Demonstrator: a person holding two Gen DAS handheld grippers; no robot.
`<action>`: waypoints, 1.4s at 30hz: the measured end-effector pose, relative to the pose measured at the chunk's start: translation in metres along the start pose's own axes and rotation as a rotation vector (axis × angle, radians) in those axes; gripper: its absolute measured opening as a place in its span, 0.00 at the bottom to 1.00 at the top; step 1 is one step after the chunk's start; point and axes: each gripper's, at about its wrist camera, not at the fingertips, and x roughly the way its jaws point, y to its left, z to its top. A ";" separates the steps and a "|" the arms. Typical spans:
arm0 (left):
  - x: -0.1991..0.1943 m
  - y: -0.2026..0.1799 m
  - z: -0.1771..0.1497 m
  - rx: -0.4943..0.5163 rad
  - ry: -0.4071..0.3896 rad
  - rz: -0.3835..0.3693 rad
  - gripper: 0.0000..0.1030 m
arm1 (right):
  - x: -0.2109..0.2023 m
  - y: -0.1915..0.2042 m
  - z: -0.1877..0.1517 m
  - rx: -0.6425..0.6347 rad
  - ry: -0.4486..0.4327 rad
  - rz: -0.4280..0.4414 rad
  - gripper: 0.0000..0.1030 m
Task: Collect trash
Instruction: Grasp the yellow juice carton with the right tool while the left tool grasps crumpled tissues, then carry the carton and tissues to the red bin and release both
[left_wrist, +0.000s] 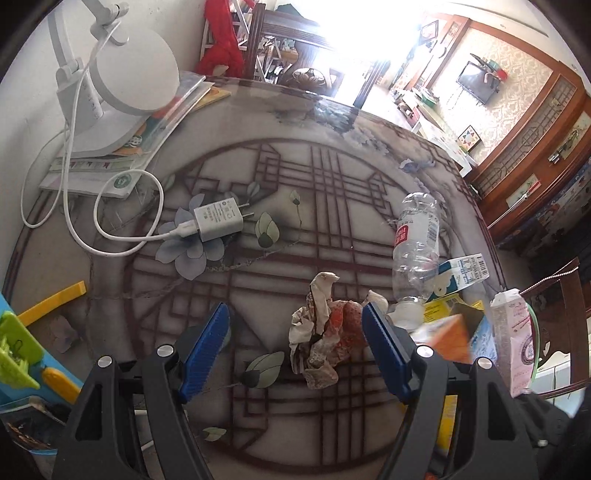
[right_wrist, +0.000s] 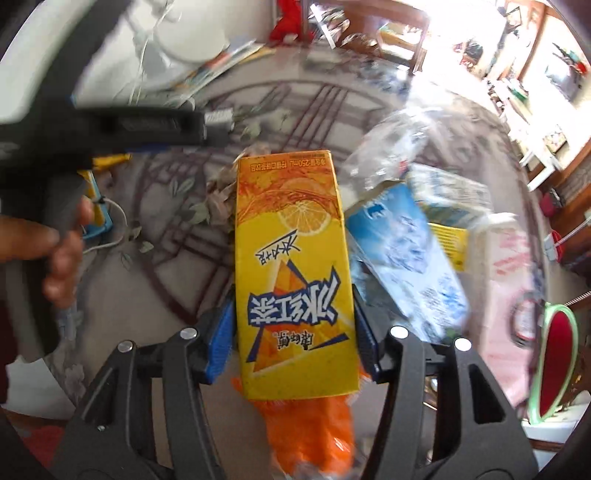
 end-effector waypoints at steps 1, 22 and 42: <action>0.004 0.000 -0.001 -0.002 0.005 -0.003 0.69 | -0.008 -0.004 -0.002 0.019 -0.008 -0.002 0.53; 0.036 -0.048 -0.018 0.092 0.064 -0.058 0.32 | -0.070 -0.054 -0.035 0.307 -0.129 -0.009 0.53; -0.050 -0.095 -0.029 0.123 -0.055 -0.188 0.33 | -0.106 -0.065 -0.047 0.336 -0.242 -0.061 0.53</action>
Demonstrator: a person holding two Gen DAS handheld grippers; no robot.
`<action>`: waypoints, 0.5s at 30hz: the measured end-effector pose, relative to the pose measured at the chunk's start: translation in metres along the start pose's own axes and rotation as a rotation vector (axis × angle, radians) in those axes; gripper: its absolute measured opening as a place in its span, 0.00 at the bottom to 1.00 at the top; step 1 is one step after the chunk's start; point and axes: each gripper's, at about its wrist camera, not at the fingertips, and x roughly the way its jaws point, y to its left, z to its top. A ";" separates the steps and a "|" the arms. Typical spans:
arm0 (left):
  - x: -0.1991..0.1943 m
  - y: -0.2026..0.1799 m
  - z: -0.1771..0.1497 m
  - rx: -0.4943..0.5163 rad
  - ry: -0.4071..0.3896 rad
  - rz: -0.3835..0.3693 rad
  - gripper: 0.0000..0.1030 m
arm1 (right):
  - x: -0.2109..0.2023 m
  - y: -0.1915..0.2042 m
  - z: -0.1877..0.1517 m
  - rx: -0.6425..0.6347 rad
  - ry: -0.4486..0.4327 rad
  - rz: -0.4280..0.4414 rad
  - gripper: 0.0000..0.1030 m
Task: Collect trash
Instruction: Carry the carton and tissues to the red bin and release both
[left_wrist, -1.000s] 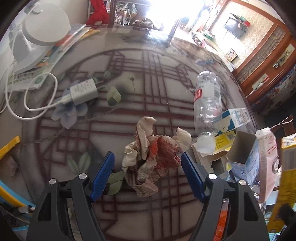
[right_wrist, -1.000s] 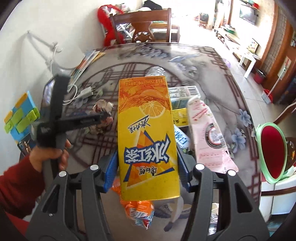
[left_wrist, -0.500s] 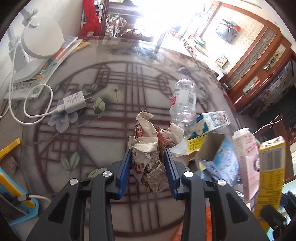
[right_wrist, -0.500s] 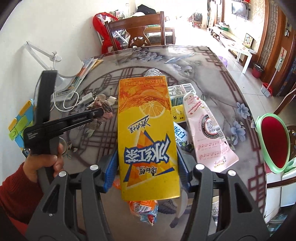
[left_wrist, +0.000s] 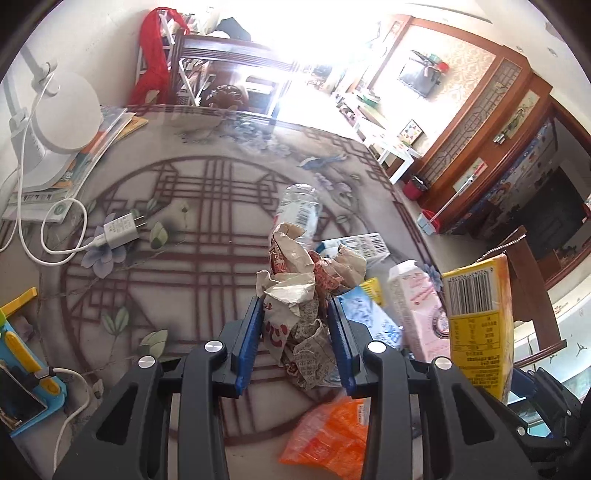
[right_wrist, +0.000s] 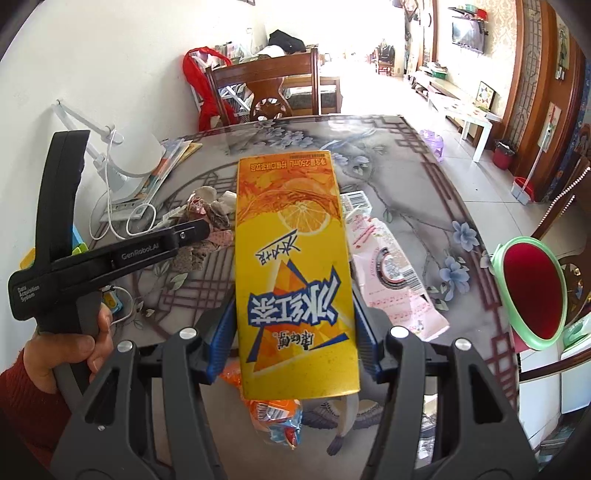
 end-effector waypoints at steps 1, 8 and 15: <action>-0.001 -0.004 0.000 0.003 -0.001 -0.007 0.33 | -0.002 -0.003 0.000 0.007 -0.005 -0.006 0.53; -0.004 -0.029 -0.005 0.065 -0.013 -0.014 0.33 | -0.014 -0.027 -0.002 0.061 -0.030 -0.042 0.53; -0.003 -0.047 -0.005 0.096 -0.013 -0.026 0.33 | -0.021 -0.049 -0.006 0.103 -0.040 -0.064 0.53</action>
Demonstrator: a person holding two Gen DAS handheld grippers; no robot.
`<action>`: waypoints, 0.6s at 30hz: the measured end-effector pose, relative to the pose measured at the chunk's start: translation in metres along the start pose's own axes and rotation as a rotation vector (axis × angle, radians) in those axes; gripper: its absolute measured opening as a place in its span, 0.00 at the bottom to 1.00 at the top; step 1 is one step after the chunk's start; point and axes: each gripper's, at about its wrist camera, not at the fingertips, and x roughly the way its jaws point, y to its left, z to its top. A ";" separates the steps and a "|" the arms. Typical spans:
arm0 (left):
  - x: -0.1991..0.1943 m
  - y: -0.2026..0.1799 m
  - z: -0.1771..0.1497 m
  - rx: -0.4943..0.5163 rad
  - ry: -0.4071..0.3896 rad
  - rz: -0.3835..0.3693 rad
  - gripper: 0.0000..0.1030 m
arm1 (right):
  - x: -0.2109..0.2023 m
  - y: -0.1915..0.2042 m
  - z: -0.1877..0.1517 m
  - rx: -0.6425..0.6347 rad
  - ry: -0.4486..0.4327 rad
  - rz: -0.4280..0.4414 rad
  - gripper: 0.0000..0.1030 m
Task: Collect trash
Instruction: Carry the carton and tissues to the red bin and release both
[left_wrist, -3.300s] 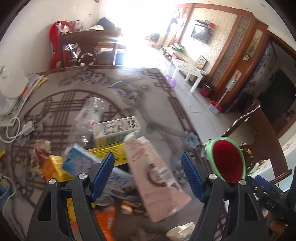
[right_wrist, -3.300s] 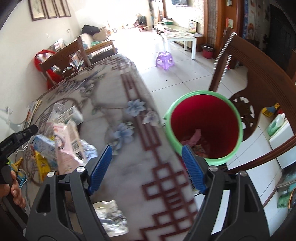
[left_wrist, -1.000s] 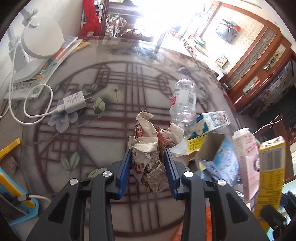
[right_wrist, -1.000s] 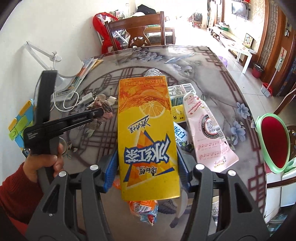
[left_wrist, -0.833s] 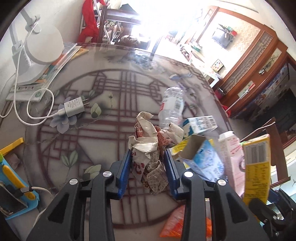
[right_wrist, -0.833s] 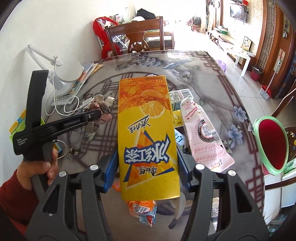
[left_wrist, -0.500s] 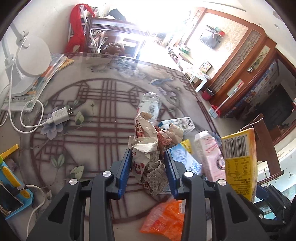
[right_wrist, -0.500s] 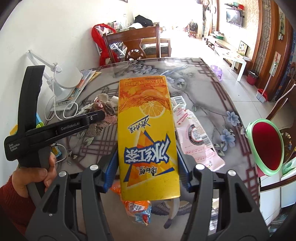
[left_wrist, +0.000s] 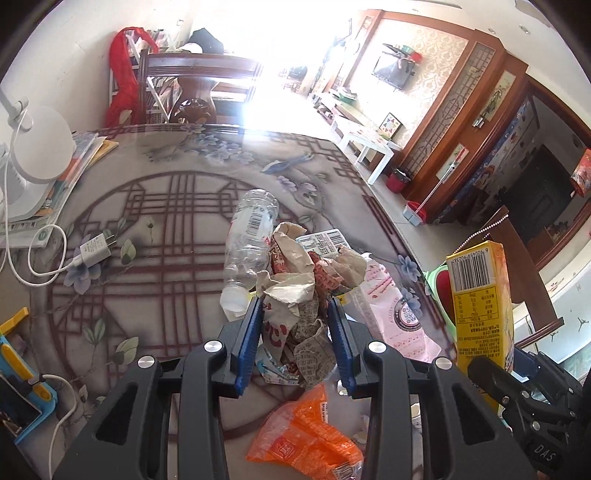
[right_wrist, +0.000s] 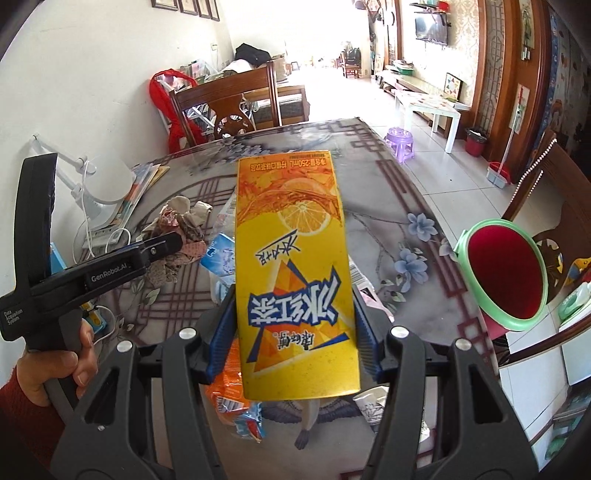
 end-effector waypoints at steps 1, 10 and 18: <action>0.001 -0.002 0.000 0.003 0.000 0.000 0.33 | 0.000 -0.003 0.000 0.004 0.000 -0.001 0.53; 0.007 -0.027 0.001 0.023 0.003 -0.012 0.33 | -0.005 -0.025 0.001 0.023 -0.001 -0.005 0.53; 0.016 -0.052 0.001 0.036 0.006 0.001 0.33 | -0.001 -0.053 0.006 0.033 0.007 0.006 0.53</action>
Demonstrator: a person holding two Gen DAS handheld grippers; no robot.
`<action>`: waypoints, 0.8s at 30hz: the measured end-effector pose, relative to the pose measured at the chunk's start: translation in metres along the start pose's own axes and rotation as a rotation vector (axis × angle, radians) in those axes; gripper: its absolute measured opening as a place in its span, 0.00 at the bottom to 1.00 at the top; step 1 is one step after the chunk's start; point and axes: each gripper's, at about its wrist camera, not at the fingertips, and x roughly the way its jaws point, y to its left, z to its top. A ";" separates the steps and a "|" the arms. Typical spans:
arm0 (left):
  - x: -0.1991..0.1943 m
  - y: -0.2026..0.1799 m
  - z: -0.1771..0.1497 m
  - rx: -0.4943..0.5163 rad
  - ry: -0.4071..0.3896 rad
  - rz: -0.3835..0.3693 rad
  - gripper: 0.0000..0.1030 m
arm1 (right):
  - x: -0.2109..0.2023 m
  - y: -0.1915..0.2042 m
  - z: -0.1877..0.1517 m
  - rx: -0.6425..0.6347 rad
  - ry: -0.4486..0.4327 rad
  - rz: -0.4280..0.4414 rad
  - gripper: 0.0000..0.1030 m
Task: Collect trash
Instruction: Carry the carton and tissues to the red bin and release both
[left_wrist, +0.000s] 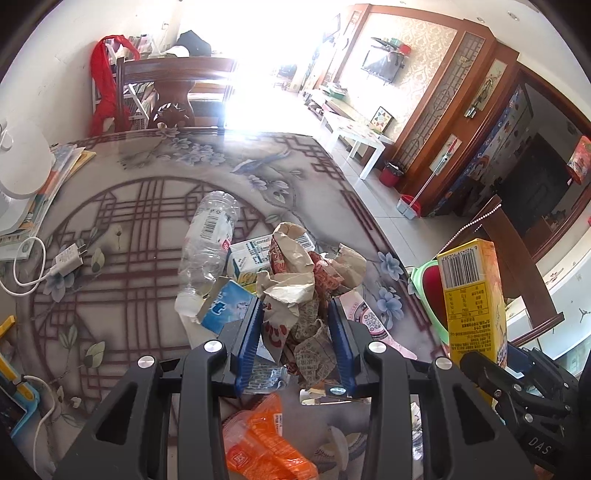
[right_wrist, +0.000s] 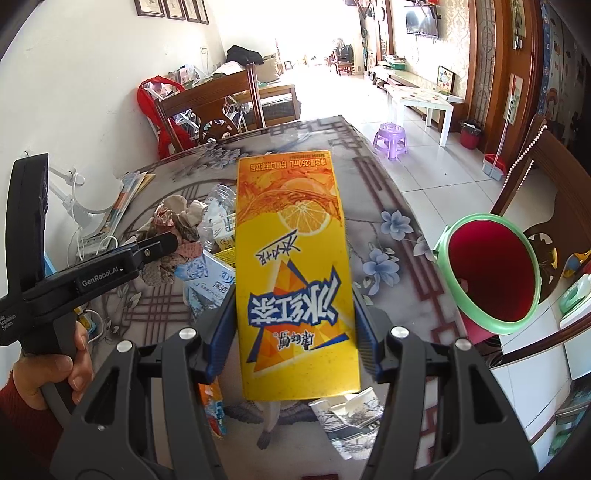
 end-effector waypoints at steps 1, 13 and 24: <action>0.002 -0.003 0.000 0.001 0.001 0.005 0.33 | 0.001 -0.004 0.000 0.002 0.004 0.001 0.53; 0.021 -0.048 0.006 0.002 0.003 0.019 0.33 | 0.002 -0.058 0.012 0.018 0.013 0.008 0.53; 0.041 -0.095 0.009 0.024 0.017 -0.002 0.33 | 0.007 -0.106 0.020 0.032 0.028 -0.017 0.53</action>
